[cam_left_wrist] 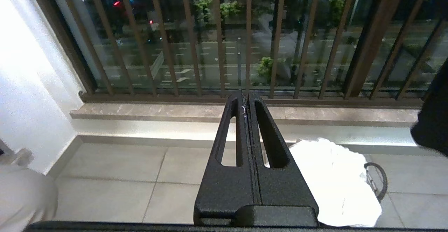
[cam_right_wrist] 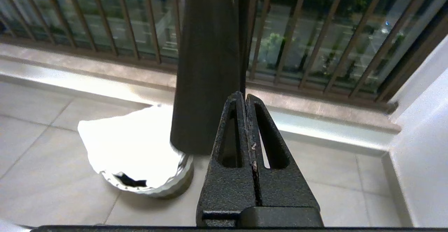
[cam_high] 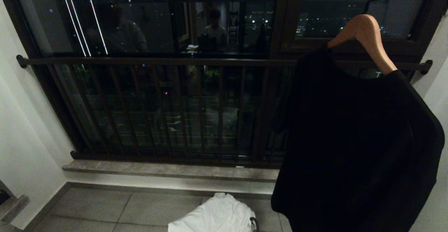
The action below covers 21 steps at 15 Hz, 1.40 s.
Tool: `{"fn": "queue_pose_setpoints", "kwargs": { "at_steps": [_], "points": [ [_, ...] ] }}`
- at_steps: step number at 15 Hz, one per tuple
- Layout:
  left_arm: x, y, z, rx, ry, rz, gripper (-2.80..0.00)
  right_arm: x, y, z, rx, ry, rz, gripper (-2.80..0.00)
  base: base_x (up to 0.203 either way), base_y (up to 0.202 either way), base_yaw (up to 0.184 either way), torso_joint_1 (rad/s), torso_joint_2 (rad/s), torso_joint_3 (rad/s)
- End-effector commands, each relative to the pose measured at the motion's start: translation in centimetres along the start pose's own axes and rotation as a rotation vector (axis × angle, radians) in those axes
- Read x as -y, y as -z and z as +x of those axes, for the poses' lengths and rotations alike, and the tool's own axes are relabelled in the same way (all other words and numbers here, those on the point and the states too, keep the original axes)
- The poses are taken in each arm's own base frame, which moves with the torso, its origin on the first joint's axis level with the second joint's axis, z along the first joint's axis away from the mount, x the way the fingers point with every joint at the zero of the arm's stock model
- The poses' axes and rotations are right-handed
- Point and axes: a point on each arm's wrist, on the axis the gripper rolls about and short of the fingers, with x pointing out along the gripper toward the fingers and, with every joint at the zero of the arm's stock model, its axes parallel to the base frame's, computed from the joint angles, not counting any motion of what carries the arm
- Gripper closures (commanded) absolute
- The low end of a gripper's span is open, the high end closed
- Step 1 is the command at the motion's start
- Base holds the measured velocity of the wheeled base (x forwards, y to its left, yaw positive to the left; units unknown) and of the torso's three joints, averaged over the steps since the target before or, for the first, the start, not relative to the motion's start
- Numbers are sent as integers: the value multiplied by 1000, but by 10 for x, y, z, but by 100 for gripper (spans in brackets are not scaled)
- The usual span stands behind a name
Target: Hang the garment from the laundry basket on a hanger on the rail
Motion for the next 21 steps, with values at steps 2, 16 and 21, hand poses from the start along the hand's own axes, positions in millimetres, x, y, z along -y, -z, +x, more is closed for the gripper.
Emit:
{"fn": "queue_pose_setpoints", "kwargs": {
  "at_steps": [2,16,21],
  "points": [
    [0,2,1,-7,-2,-1,0,0,19,8,57,21,-5,0,3,47,-1,0,3,1],
    [0,2,1,-9,0,-1,0,2,27,15,66,91,-49,0,0,191,-1,2,2,3],
    [0,2,1,-9,0,-1,0,2,27,15,64,90,-48,0,0,198,-1,0,4,2]
  ]
}}
